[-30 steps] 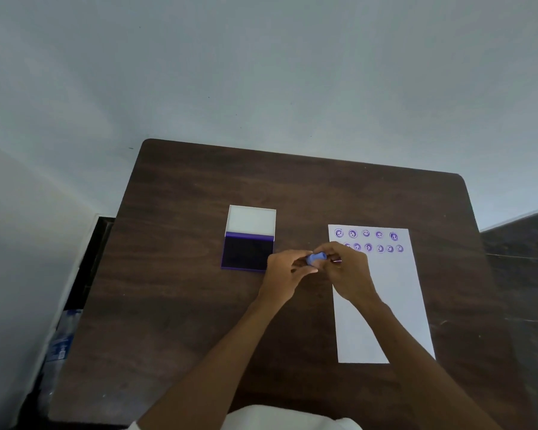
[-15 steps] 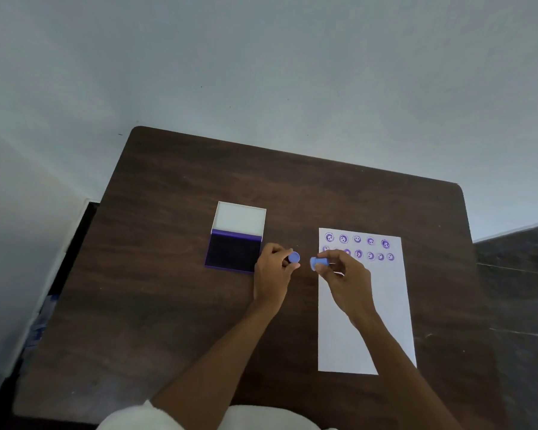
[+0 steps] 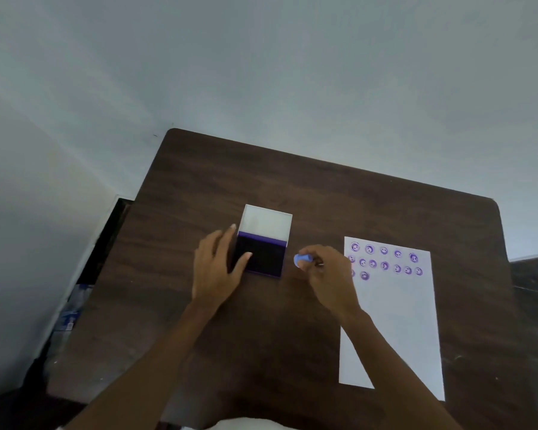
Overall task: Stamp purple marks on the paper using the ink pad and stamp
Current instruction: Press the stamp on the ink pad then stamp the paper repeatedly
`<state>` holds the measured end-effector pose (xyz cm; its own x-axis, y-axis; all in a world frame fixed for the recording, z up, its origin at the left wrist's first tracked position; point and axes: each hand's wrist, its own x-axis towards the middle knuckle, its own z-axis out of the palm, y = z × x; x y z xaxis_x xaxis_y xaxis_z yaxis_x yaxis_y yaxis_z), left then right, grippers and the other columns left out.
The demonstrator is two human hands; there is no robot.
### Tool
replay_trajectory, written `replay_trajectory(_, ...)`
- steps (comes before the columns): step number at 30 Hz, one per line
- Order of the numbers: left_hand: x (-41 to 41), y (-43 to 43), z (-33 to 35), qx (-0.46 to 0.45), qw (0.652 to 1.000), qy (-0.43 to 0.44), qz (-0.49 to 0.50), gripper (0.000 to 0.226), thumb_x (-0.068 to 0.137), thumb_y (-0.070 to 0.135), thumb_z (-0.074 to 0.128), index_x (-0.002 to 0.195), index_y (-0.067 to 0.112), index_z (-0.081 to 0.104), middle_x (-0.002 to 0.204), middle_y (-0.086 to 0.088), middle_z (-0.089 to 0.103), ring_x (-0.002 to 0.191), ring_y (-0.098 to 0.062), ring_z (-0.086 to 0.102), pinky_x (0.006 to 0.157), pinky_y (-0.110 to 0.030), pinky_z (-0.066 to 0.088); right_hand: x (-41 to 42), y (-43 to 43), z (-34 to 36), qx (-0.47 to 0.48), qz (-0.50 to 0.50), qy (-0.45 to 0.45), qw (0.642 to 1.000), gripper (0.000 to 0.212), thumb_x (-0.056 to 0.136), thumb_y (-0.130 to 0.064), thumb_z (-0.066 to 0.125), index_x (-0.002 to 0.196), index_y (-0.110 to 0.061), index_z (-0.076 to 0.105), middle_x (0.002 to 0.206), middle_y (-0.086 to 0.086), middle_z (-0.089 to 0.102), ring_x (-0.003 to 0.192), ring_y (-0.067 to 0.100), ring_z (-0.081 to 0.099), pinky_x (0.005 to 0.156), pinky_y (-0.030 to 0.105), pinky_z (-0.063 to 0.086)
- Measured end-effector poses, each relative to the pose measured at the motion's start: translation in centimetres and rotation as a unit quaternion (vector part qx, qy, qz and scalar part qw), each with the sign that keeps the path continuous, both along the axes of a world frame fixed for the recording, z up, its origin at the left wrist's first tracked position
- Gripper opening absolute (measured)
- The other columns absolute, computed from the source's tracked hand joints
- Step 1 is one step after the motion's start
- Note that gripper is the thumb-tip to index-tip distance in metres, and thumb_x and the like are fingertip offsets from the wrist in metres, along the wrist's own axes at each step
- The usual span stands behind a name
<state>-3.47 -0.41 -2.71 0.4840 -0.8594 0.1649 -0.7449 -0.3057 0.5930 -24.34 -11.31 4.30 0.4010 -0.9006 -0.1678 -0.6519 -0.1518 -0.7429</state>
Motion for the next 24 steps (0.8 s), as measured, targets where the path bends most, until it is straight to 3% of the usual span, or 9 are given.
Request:
replay_trajectory(3,2.1,1.1,-1.0,0.053,0.996,0.064,-0.013,0.085,0.084,0.058,0.061,0.155,0.024,0.028,0.15,-0.008,0.039,0.135,-0.019,0.039,0.108,-0.038,0.036,3.9,-0.2,-0.5,0.028,0.079,0.065,0.994,0.017,0.088,-0.02,0.065,0.103,-0.012,0.067,0.102,0.004,0.067,0.087,0.012,0.059,0.081,0.022,0.046)
replay_trajectory(5,2.6,1.6,-1.6,0.064,0.995,0.056,-0.044,0.09,0.083,0.064,0.058,0.156,0.023,0.025,0.153,-0.007,0.037,0.137,-0.017,0.036,0.111,-0.037,0.032,5.8,-0.1,-1.0,0.023,0.121,0.1,0.987,0.019,0.09,-0.021,0.062,0.108,-0.013,0.064,0.107,0.005,0.063,0.094,0.015,0.058,0.08,0.024,0.044)
replay_trajectory(11,2.9,1.4,-2.4,0.025,0.997,0.011,-0.065,0.093,0.081,0.069,0.059,0.153,0.015,0.036,0.144,-0.007,0.047,0.132,-0.017,0.043,0.109,-0.034,0.033,8.8,-0.1,-1.6,-0.01,0.13,0.159,0.979,0.025,0.09,-0.026,0.061,0.113,-0.014,0.062,0.113,0.007,0.058,0.093,0.012,0.051,0.077,0.02,0.035)
replay_trajectory(16,2.9,1.6,-3.2,0.006,0.995,-0.022,-0.096,0.091,0.078,0.071,0.064,0.147,0.014,0.045,0.14,-0.007,0.052,0.13,-0.02,0.048,0.108,-0.038,0.036,9.5,0.2,-1.5,-0.011,0.15,0.188,0.971,0.029,0.092,-0.025,0.058,0.119,-0.013,0.056,0.117,0.009,0.058,0.097,0.016,0.054,0.084,0.027,0.045)
replay_trajectory(24,2.8,1.4,-3.6,0.023,0.991,-0.036,-0.128,0.089,0.08,0.071,0.064,0.148,0.018,0.045,0.149,-0.001,0.049,0.138,-0.017,0.043,0.112,-0.039,0.035,9.8,0.2,-2.2,-0.032,0.186,0.213,0.959,0.027,0.093,-0.03,0.056,0.113,-0.013,0.059,0.117,0.008,0.058,0.099,0.018,0.058,0.086,0.03,0.047)
